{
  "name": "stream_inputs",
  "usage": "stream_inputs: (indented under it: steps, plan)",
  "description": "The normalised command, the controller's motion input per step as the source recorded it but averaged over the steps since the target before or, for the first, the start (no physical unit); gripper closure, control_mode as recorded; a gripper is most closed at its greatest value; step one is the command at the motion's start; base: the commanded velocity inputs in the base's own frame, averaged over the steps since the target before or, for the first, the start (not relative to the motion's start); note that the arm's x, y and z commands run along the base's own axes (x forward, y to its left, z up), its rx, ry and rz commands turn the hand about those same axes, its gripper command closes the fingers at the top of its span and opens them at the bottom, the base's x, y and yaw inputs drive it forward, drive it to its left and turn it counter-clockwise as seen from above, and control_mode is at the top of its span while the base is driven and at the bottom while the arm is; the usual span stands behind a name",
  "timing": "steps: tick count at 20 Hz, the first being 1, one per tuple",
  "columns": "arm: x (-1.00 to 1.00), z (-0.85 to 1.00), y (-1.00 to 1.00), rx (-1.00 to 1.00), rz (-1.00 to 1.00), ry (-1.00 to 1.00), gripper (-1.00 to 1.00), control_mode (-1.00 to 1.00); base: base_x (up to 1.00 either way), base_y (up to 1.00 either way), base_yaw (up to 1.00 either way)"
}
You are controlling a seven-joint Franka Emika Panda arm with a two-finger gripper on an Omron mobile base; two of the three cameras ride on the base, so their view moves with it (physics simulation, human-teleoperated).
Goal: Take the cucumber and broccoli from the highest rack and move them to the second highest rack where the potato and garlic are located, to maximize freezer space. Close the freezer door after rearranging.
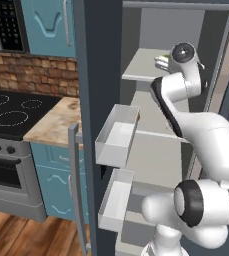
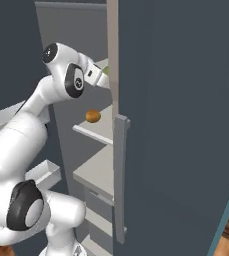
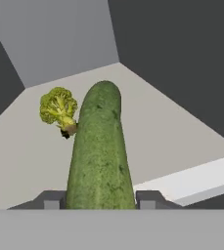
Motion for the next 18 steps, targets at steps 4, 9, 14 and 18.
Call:
stream_inputs:
  steps: [4, 9, 14, 18]
  plan:
    - [-0.84, 0.05, 0.29, 0.00, 0.00, 0.00, 1.00, -1.00, 0.00, 0.00, 0.00]
    - [-0.95, 0.00, 0.35, 0.00, 0.04, 0.00, 1.00, -1.00, 0.00, 0.00, 0.00]
    - [-0.99, -0.16, 0.36, 0.00, 0.19, 0.02, 1.00, -1.00, 0.00, 0.00, 0.00]
    - [-0.71, -0.47, 0.11, 0.00, 0.17, 0.09, 1.00, -1.00, 0.00, 0.00, 0.00]
